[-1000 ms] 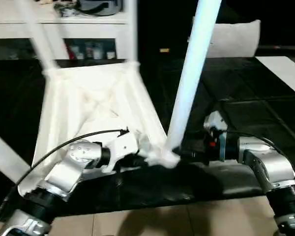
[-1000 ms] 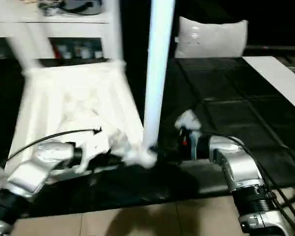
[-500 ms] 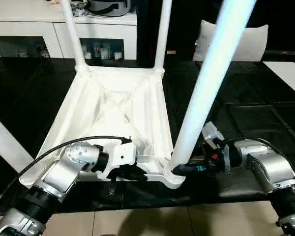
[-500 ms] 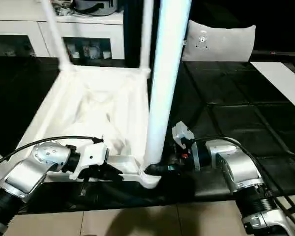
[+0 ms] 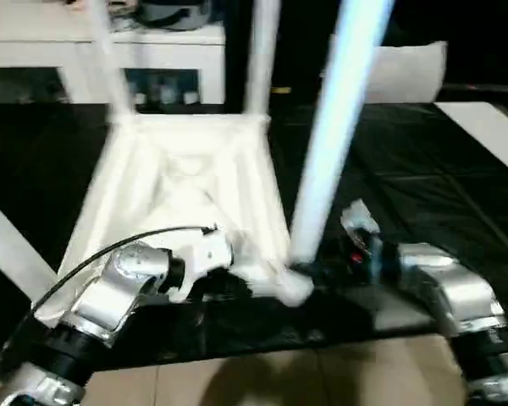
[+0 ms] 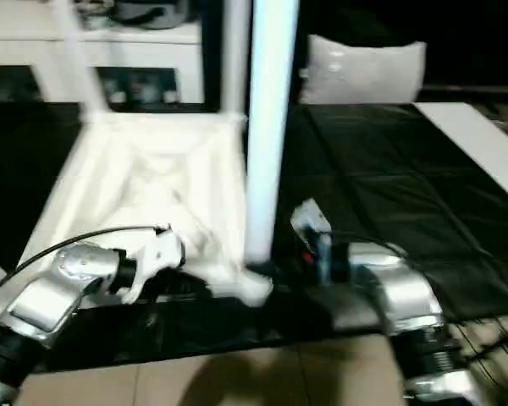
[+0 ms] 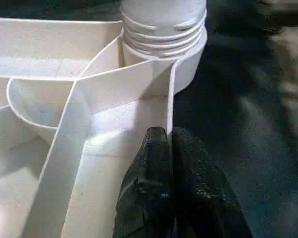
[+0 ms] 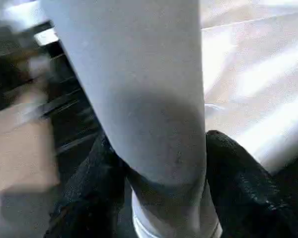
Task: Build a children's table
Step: Rotate leg to tighten
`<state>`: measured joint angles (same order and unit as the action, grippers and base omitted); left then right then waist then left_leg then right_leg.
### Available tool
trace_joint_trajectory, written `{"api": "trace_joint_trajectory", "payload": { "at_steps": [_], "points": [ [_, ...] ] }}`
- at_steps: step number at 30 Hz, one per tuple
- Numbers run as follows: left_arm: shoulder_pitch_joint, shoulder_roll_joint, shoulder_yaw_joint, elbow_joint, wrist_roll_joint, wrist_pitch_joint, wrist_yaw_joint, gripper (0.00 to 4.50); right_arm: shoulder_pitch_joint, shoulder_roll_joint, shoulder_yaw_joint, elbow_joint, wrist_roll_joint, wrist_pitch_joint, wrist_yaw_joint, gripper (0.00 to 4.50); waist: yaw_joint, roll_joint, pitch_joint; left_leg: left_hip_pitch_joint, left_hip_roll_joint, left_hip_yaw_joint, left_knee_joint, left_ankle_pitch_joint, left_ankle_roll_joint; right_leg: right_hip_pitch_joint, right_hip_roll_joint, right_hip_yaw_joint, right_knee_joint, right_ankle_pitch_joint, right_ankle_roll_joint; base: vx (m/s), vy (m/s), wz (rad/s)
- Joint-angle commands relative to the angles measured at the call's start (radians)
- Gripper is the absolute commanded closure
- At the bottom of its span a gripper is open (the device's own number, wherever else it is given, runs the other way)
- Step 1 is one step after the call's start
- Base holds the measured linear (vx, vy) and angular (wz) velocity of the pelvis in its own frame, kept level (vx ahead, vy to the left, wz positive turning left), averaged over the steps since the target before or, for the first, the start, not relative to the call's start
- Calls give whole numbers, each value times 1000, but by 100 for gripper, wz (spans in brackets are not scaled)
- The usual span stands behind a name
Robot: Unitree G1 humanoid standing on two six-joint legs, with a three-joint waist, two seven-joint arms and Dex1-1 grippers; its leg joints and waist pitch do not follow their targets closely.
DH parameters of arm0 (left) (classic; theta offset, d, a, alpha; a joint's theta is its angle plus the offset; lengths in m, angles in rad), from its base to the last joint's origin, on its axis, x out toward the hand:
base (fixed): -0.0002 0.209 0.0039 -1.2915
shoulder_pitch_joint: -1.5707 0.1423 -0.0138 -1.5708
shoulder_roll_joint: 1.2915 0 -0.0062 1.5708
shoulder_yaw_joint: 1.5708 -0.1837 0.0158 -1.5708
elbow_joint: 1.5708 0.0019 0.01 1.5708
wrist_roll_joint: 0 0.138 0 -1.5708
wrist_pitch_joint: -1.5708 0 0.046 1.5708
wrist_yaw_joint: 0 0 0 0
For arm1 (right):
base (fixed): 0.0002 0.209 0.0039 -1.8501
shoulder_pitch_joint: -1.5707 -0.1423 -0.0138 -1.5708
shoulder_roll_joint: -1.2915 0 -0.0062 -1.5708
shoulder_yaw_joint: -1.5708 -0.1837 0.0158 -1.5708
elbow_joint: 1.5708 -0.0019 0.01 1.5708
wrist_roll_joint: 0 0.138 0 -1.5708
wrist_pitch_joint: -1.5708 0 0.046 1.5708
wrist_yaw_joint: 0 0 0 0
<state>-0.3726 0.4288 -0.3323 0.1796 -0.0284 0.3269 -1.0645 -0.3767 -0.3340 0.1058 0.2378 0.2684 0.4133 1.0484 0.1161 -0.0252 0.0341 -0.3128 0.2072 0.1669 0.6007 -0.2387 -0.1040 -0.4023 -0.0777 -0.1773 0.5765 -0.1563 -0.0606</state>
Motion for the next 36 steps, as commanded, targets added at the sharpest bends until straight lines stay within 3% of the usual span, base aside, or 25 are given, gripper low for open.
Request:
{"api": "trace_joint_trajectory", "payload": {
  "at_steps": [1,3,4,6,7,8,9,10,11,14,16,23,24,26,27,29,30,31,36],
  "points": [
    [-12,-78,-16,-38,-28,40,63,450,-25,56,8,32,-53,37,-174,246,0,4,-51,-20,13,-7,-65,-122,25,65,-77,46,-113,-525,97,0,0,0],
    [-28,-142,9,-21,-4,96,169,450,-44,124,-35,66,-105,41,-377,248,-22,-3,-51,-21,8,-7,-60,-135,27,62,-73,39,-120,-533,107,0,0,0],
    [-35,-174,17,-15,4,117,212,450,-55,154,-62,85,-115,51,-465,248,-30,0,-51,-21,8,-8,-60,-133,25,62,-73,35,-122,-541,112,0,0,0],
    [-48,-227,34,-4,15,154,291,450,-70,195,-98,113,-128,53,-586,248,-38,1,-53,-20,8,-9,-60,-135,32,62,-74,34,-127,-532,111,0,0,0],
    [-58,-256,42,7,22,168,334,450,-73,213,-112,125,-120,38,-610,248,-38,7,-56,-19,9,-10,-61,-129,40,64,-77,38,-121,-508,105,0,0,0],
    [-58,-256,42,7,22,168,334,450,-73,213,-112,125,-120,38,-610,248,-39,5,-56,-18,12,-9,-63,-124,46,61,-76,42,-121,-493,99,0,0,0],
    [-66,-275,47,16,30,178,367,450,-71,224,-112,123,-120,24,-614,197,-37,4,-57,-18,15,-11,-65,-111,51,62,-77,49,-111,-456,77,0,0,0],
    [-69,-285,44,16,32,187,377,450,-66,236,-111,115,-117,18,-615,184,-33,12,-60,-21,20,-13,-68,-86,56,65,-81,56,-99,-408,53,0,0,0],
    [-70,-291,41,15,33,192,381,450,-63,243,-110,108,-116,15,-615,181,-34,8,-61,-24,22,-13,-68,-71,60,66,-81,60,-95,-383,43,0,0,0],
    [-62,-279,25,6,38,173,354,450,-51,245,-109,76,-102,18,-586,150,-19,10,-70,-28,30,-16,-63,32,78,71,-85,76,-57,-215,-32,0,0,0],
    [-54,-267,16,1,47,157,337,450,-42,228,-102,59,-90,15,-552,137,-14,10,-65,-28,28,-10,-60,54,95,69,-85,81,-49,-156,-75,0,0,0],
    [-40,-195,-5,5,43,95,255,450,-22,117,-86,33,-47,-3,-369,63,-1,10,-59,-24,28,-6,-66,-8,96,72,-85,80,-65,-272,-37,0,0,0],
    [-39,-175,-7,10,41,81,230,450,-21,81,-77,34,-43,-14,-306,63,0,4,-60,-25,28,-5,-66,-9,92,73,-85,80,-65,-277,-33,0,0,0],
    [-41,-153,-10,15,41,61,206,450,-19,47,-67,32,-39,-26,-245,47,3,6,-59,-25,27,-6,-66,-13,97,73,-86,80,-66,-287,-29,0,0,0],
    [-39,-129,-19,17,41,38,173,450,-15,13,-54,22,-29,-38,-176,40,5,0,-60,-25,26,-5,-65,-14,101,74,-87,80,-64,-292,-27,0,0,0],
    [-31,-83,-39,11,36,-10,102,450,-10,-41,-28,10,-9,-50,-65,30,6,-3,-59,-25,28,-6,-64,-10,112,72,-86,81,-63,-282,-26,0,0,0],
    [-20,-36,-66,-2,33,-51,27,450,-13,-85,-2,14,-3,-56,20,19,5,-11,-58,-26,28,-6,-64,-7,117,72,-84,81,-61,-283,-27,0,0,0],
    [-16,-16,-78,-8,35,-63,-1,450,-15,-101,10,18,-5,-60,50,19,8,-4,-58,-24,30,-7,-65,-8,119,70,-87,82,-60,-291,-30,0,0,0],
    [-11,33,-98,-17,39,-104,-68,450,-23,-139,48,44,-25,-101,148,19,16,-7,-56,-16,36,-5,-67,-29,97,64,-89,81,-63,-327,-46,0,0,0]
  ]
}}
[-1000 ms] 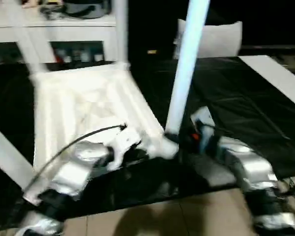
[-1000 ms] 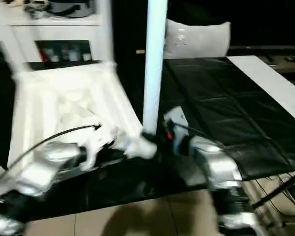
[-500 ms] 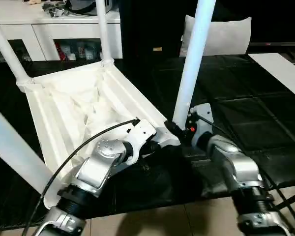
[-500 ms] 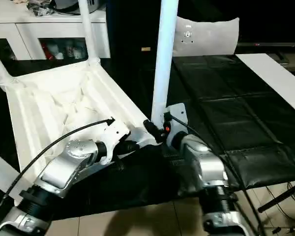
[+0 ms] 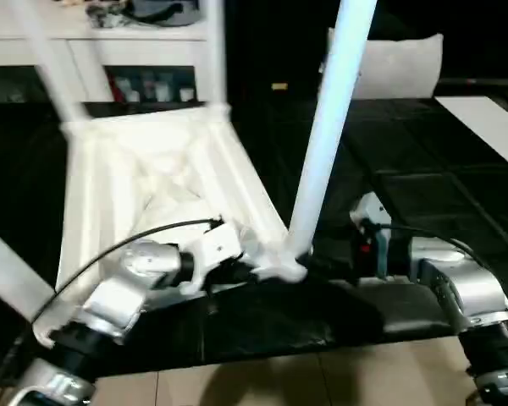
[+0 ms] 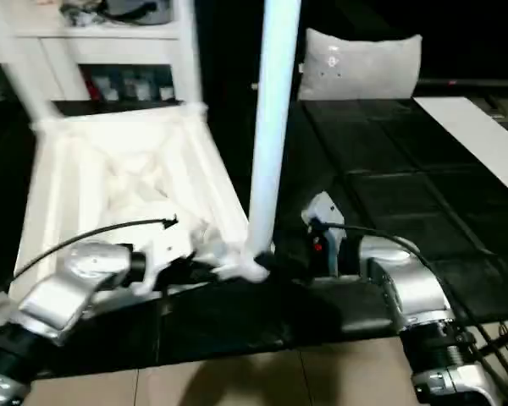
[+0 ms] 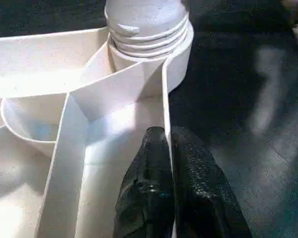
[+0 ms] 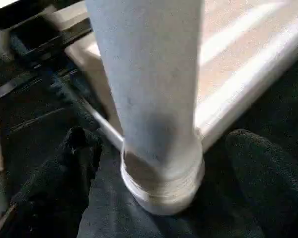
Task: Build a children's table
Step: Rotate leg to tighten
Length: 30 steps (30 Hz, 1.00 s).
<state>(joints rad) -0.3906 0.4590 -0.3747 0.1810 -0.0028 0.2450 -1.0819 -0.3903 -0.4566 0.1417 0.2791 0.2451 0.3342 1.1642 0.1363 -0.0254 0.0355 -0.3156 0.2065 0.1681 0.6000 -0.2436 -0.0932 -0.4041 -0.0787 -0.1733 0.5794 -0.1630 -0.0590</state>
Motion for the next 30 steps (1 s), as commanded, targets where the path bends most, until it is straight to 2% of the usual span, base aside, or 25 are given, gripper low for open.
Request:
{"api": "trace_joint_trajectory", "payload": {
  "at_steps": [1,3,4,6,8,12,13,14,15,16,17,21,22,27,29,30],
  "points": [
    [6,17,-60,-19,13,-37,-74,450,-14,-29,25,14,-4,-37,71,44,0,-12,-58,-14,37,-5,-66,-18,84,66,-88,80,-65,-313,-49,0,0,0],
    [0,42,-69,-20,3,-69,-125,450,-24,-45,42,26,11,-45,144,53,7,-9,-58,-14,37,-5,-66,-17,88,67,-89,82,-62,-301,-55,0,0,0],
    [-4,50,-73,-20,-3,-78,-144,450,-27,-49,49,28,19,-44,170,57,7,-14,-58,-14,40,-6,-66,-9,85,67,-88,82,-58,-287,-58,0,0,0],
    [-8,58,-79,-17,-8,-92,-163,450,-30,-53,57,31,27,-44,199,69,9,-14,-59,-15,39,-6,-65,-7,85,68,-88,81,-56,-276,-64,0,0,0],
    [-16,67,-87,-10,-10,-110,-191,450,-34,-52,66,38,34,-46,231,100,10,-14,-59,-16,39,-5,-65,-9,83,68,-89,82,-57,-283,-64,0,0,0],
    [-23,68,-86,1,-6,-117,-198,450,-36,-44,78,48,40,-36,255,126,14,-16,-60,-16,39,-5,-65,-9,74,69,-89,82,-57,-285,-64,0,0,0],
    [-26,68,-85,7,-6,-119,-199,450,-36,-41,80,50,45,-34,264,144,15,-15,-60,-16,39,-6,-65,-6,73,69,-89,82,-56,-282,-63,0,0,0],
    [-27,68,-84,10,-6,-121,-201,450,-37,-40,81,51,47,-34,268,144,16,-11,-60,-16,38,-6,-65,-8,72,68,-89,81,-56,-283,-63,0,0,0],
    [-28,68,-82,13,-8,-122,-202,450,-37,-39,82,50,51,-32,276,160,16,-13,-60,-15,38,-6,-65,-11,68,69,-89,81,-58,-289,-59,0,0,0],
    [-28,67,-80,16,-10,-121,-203,450,-35,-39,81,47,54,-31,282,160,18,-9,-61,-16,38,-6,-65,-11,67,70,-89,81,-57,-286,-59,0,0,0],
    [-29,66,-78,18,-12,-120,-203,450,-33,-38,79,45,59,-27,286,181,17,-11,-61,-16,39,-6,-65,-11,66,69,-88,81,-57,-284,-59,0,0,0],
    [-27,64,-72,22,-20,-117,-202,450,-25,-39,76,35,70,-19,296,204,20,-10,-62,-16,40,-7,-64,-7,63,70,-87,81,-54,-266,-66,0,0,0],
    [-24,60,-66,21,-26,-108,-197,450,-18,-37,72,27,78,-11,299,223,22,-8,-62,-17,38,-6,-64,-10,63,70,-87,81,-55,-266,-68,0,0,0],
    [-4,11,-17,-9,-77,-20,-137,450,23,6,35,-33,105,29,201,243,25,-10,-61,-18,41,-6,-66,-7,53,71,-88,82,-54,-260,-66,0,0,0],
    [0,-16,3,-21,-79,24,-83,450,26,46,14,-31,86,34,98,245,21,-7,-59,-17,37,-6,-67,-29,44,69,-89,79,-63,-303,-55,0,0,0],
    [1,-23,7,-23,-77,36,-66,450,26,56,8,-29,79,36,70,246,19,-8,-57,-14,31,-5,-68,-52,37,70,-87,75,-74,-358,-33,0,0,0]
  ]
}}
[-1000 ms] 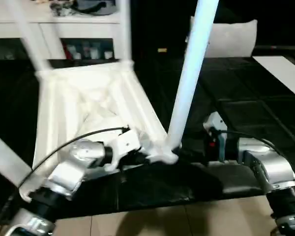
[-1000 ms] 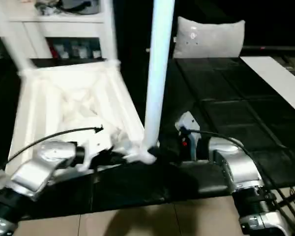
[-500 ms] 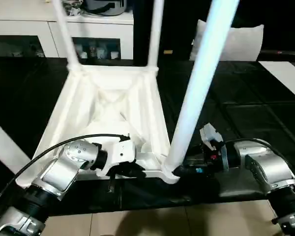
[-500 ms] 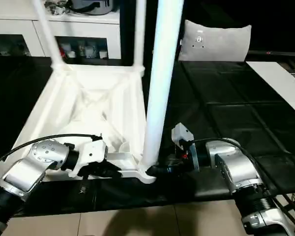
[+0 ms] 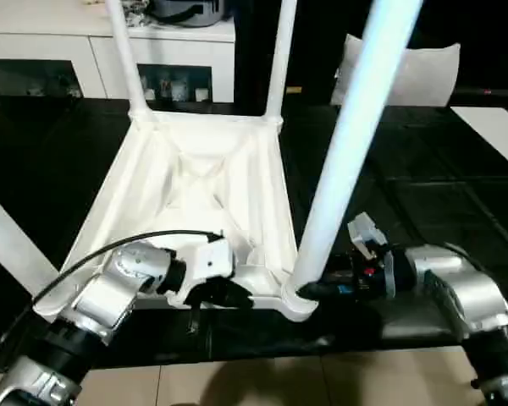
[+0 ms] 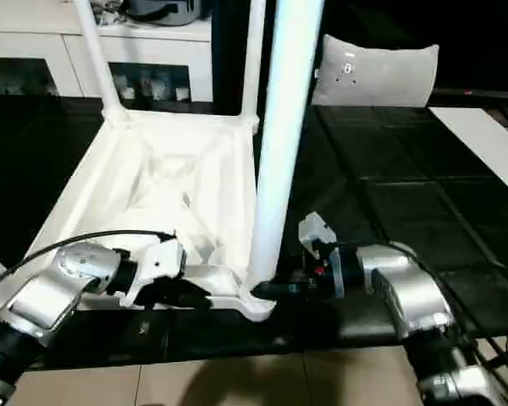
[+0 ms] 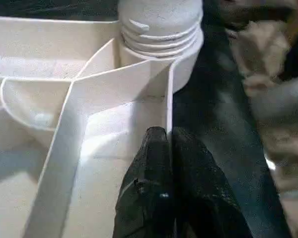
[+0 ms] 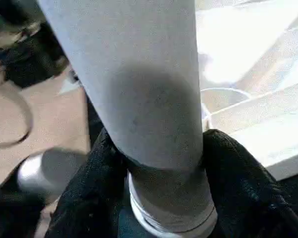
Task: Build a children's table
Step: Rotate leg to tighten
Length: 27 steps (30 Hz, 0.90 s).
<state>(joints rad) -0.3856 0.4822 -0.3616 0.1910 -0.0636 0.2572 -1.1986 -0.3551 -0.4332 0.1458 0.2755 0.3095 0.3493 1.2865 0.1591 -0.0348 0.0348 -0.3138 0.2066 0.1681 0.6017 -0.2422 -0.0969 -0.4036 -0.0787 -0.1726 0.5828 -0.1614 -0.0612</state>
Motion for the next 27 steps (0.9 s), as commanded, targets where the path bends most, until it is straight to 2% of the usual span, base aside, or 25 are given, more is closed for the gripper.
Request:
{"api": "trace_joint_trajectory", "payload": {
  "at_steps": [1,2,3,4,5,6,7,8,9,10,11,12,14,15,16,17,18,19,21,24,25,27],
  "points": [
    [-3,-50,-4,-36,-13,37,61,450,-11,40,2,-24,6,21,-76,246,-6,0,-55,-17,27,-4,-69,-61,40,70,-86,73,-81,-386,-17,0,0,0],
    [-2,-56,-2,-40,-9,59,78,450,-13,51,-1,-22,-9,21,-113,246,-15,2,-53,-18,23,-4,-69,-78,35,70,-84,67,-93,-441,17,0,0,0],
    [-1,-82,10,-42,-4,95,127,450,-23,82,-14,-14,-41,38,-214,248,-19,5,-53,-18,23,-6,-70,-78,28,69,-83,66,-93,-446,23,0,0,0],
    [-2,-115,27,-39,0,129,188,450,-34,116,-31,-7,-68,60,-317,249,-28,5,-51,-20,19,-7,-68,-85,25,69,-80,59,-101,-469,43,0,0,0],
    [-2,-117,28,-39,1,132,193,450,-35,119,-32,-6,-70,62,-325,251,-34,4,-51,-21,19,-6,-67,-91,19,69,-79,57,-104,-479,52,0,0,0],
    [-8,-169,54,-33,6,171,279,450,-53,168,-65,8,-103,112,-475,251,-49,2,-52,-25,16,-9,-65,-99,12,72,-75,50,-104,-490,67,0,0,0],
    [-12,-208,73,-29,8,198,342,450,-66,202,-90,19,-126,146,-582,252,-52,4,-53,-24,13,-10,-65,-100,13,72,-75,43,-111,-498,73,0,0,0],
    [-21,-252,96,-21,11,221,412,450,-74,232,-110,29,-141,168,-663,252,-66,3,-54,-26,11,-10,-63,-100,12,73,-73,39,-116,-497,84,0,0,0],
    [-21,-252,96,-21,11,221,412,450,-74,232,-110,29,-141,168,-663,252,-71,5,-55,-24,12,-10,-62,-98,11,71,-73,40,-116,-495,86,0,0,0],
    [-38,-328,125,-11,18,257,513,450,-74,269,-127,36,-176,159,-779,252,-77,0,-56,-21,4,-6,-58,-106,27,66,-70,37,-122,-503,98,0,0,0],
    [-44,-349,129,-7,21,264,538,450,-72,277,-127,38,-182,144,-797,252,-76,1,-56,-21,4,-4,-58,-103,33,63,-71,40,-122,-501,98,0,0,0],
    [-47,-358,129,-7,22,269,549,450,-71,280,-125,38,-183,135,-805,218,-74,0,-57,-21,3,-4,-59,-93,45,62,-69,42,-121,-491,99,0,0,0],
    [-43,-369,98,-16,30,264,538,450,-58,298,-125,17,-168,115,-794,186,-69,2,-61,-26,10,-7,-62,-64,61,66,-73,50,-107,-438,87,0,0,0],
    [-37,-366,84,-25,33,260,524,450,-51,298,-117,7,-165,107,-776,187,-67,2,-62,-28,13,-9,-64,-48,66,69,-74,54,-102,-411,81,0,0,0],
    [-32,-367,76,-34,37,265,519,450,-47,302,-112,-3,-168,109,-772,180,-59,7,-66,-28,23,-12,-66,-4,75,70,-77,62,-84,-316,42,0,0,0],
    [-28,-363,75,-41,41,266,517,450,-43,301,-113,-10,-164,109,-764,150,-57,9,-67,-29,24,-12,-65,12,78,70,-77,64,-78,-285,27,0,0,0],
    [-25,-360,74,-46,43,268,518,450,-41,299,-113,-17,-161,110,-760,150,-56,10,-67,-28,28,-12,-65,32,85,69,-79,68,-69,-241,-3,0,0,0],
    [-20,-355,74,-54,45,270,518,450,-35,292,-114,-31,-151,110,-748,143,-53,9,-64,-30,27,-10,-65,34,88,71,-80,70,-68,-227,-17,0,0,0],
    [-17,-351,75,-58,45,271,519,450,-32,285,-114,-39,-145,106,-738,139,-51,11,-63,-28,25,-7,-66,20,89,72,-82,71,-70,-243,-23,0,0,0],
    [-12,-339,72,-62,42,260,503,450,-28,261,-114,-47,-137,100,-707,102,-48,12,-60,-26,23,-6,-67,-2,86,74,-82,70,-78,-288,-14,0,0,0],
    [-9,-304,60,-61,36,215,452,450,-33,204,-118,-30,-123,77,-634,91,-47,13,-60,-25,22,-6,-68,-15,85,74,-81,68,-82,-311,-1,0,0,0],
    [-7,-282,57,-60,29,201,424,450,-35,170,-120,-19,-114,56,-577,67,-44,11,-59,-25,21,-5,-67,-25,93,74,-80,70,-85,-326,12,0,0,0]
  ]
}}
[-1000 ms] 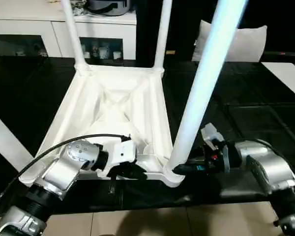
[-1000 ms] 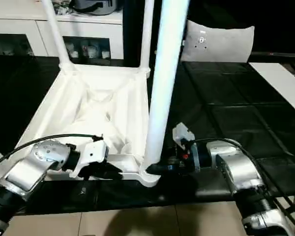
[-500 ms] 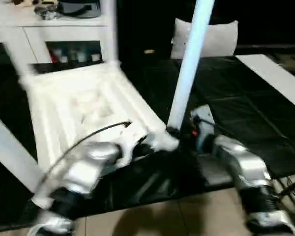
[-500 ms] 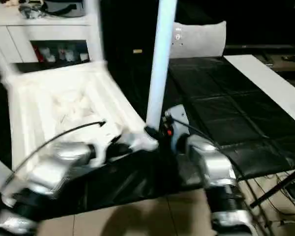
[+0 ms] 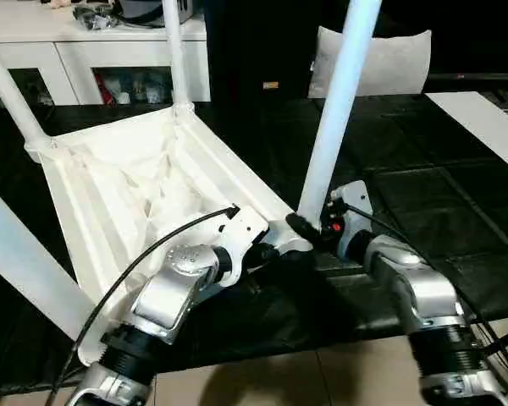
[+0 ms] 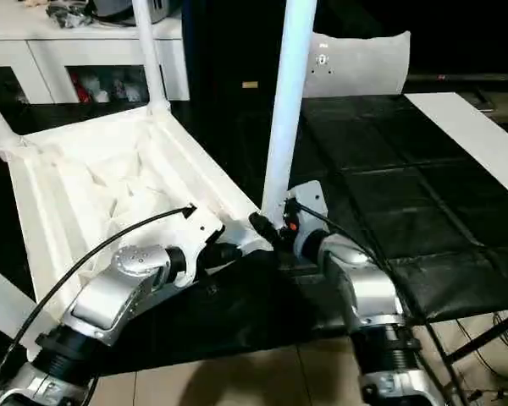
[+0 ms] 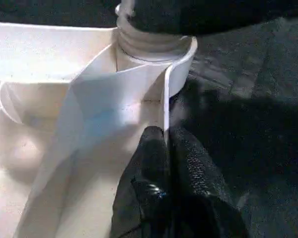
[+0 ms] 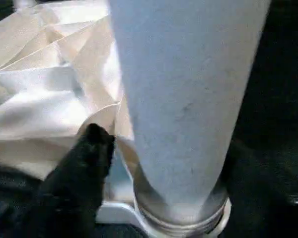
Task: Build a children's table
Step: Rotate leg to tighten
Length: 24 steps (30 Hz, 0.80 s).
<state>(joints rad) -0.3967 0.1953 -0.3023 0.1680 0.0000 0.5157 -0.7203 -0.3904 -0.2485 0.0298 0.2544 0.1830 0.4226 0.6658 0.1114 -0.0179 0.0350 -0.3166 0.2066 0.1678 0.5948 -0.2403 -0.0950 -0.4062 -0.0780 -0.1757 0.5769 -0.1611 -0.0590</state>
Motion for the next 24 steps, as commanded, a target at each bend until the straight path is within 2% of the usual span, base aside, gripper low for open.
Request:
{"api": "trace_joint_trajectory", "payload": {
  "at_steps": [1,3,4,6,7,9,11,12,15,19,24],
  "points": [
    [4,18,-4,-30,-34,-73,-70,450,1,-36,-1,6,15,-36,83,58,7,-6,-58,-23,22,-5,-60,-26,91,75,-80,73,-78,-330,14,0,0,0],
    [4,31,-7,-24,-38,-88,-92,450,3,-61,9,7,13,-57,126,52,7,-6,-59,-21,22,-4,-60,-24,87,75,-80,72,-77,-329,14,0,0,0],
    [3,58,-14,-15,-38,-117,-132,450,6,-94,21,5,17,-82,193,31,9,-6,-59,-23,21,-5,-59,-28,90,75,-80,70,-78,-334,12,0,0,0],
    [4,98,-26,-10,-45,-163,-201,450,12,-134,33,-12,40,-95,293,31,11,-7,-61,-23,22,-6,-59,-24,100,77,-80,72,-75,-322,14,0,0,0],
    [5,115,-33,-11,-50,-182,-236,450,14,-152,43,-16,46,-100,338,31,10,-11,-62,-24,25,-7,-58,-14,105,77,-80,73,-70,-298,4,0,0,0],
    [5,142,-46,-11,-51,-201,-284,450,16,-179,61,-18,52,-112,399,31,12,-7,-62,-21,29,-8,-58,-7,109,74,-81,74,-66,-285,-11,0,0,0],
    [0,184,-74,-1,-46,-237,-344,450,16,-211,86,-9,69,-128,480,31,19,-8,-60,-19,29,-5,-58,-17,114,73,-82,75,-67,-296,-24,0,0,0],
    [-2,199,-85,3,-44,-254,-369,450,15,-220,92,-5,77,-131,511,55,25,-7,-59,-18,30,-5,-59,-22,112,72,-83,75,-69,-311,-26,0,0,0],
    [-4,239,-109,5,-42,-286,-442,450,5,-237,109,22,73,-163,572,69,37,-6,-58,-12,34,-4,-61,-30,96,68,-85,77,-69,-328,-32,0,0,0],
    [-2,278,-129,1,-47,-319,-520,450,-11,-244,131,46,61,-189,614,96,43,-5,-59,-13,37,-6,-61,-29,82,69,-86,80,-63,-304,-50,0,0,0],
    [-16,307,-151,27,-40,-367,-582,450,-16,-251,154,49,94,-174,704,148,48,-10,-60,-14,36,-5,-61,-30,85,72,-86,80,-62,-316,-40,0,0,0]
  ]
}}
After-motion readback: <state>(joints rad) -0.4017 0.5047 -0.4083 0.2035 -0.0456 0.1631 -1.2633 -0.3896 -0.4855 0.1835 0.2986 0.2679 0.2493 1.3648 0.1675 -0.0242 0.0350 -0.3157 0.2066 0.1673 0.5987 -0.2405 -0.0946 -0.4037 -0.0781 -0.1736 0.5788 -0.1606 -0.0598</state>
